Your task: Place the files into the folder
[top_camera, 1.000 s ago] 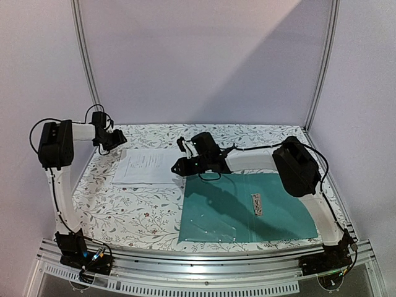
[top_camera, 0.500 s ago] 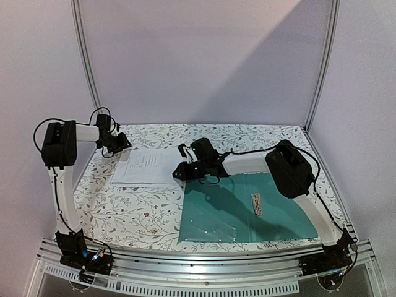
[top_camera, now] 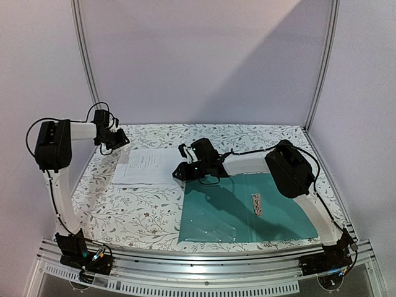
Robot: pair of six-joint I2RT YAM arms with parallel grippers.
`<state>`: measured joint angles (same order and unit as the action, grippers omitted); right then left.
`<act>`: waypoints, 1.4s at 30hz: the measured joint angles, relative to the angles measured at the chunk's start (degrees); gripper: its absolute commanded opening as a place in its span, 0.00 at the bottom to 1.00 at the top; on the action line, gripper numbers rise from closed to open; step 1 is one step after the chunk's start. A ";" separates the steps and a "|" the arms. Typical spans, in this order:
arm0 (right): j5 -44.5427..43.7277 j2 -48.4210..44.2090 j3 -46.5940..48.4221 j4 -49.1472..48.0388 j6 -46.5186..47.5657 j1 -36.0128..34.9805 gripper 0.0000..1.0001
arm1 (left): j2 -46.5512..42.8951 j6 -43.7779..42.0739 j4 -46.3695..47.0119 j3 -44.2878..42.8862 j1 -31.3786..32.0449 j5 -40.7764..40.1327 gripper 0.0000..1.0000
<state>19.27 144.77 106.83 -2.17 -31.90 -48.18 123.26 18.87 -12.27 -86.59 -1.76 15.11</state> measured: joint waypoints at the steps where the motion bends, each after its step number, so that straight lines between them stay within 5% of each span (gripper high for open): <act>1: 0.09 0.00 -0.02 -0.07 -0.02 0.00 0.22 | -0.57 -0.11 -0.04 0.02 0.11 -0.59 0.47; 6: 0.59 0.00 -0.13 -0.24 0.00 0.09 0.23 | -1.44 -1.99 -0.79 -0.04 0.33 -6.05 0.53; 13: 0.87 0.00 -0.24 -0.46 0.00 0.11 0.23 | -1.29 -4.39 -3.85 -0.22 0.31 -12.44 0.44; 25: 1.05 0.00 -0.28 -0.52 0.00 0.13 0.23 | 3.41 -4.70 -7.50 -2.62 0.24 -10.80 0.41; 42: 1.79 0.07 -0.33 -0.66 -0.17 0.22 0.23 | 3.96 -3.37 -7.28 -3.13 0.20 -8.24 0.00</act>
<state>21.06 144.84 106.50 -2.83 -32.08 -47.97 127.22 15.51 -19.55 -89.71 -1.56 6.87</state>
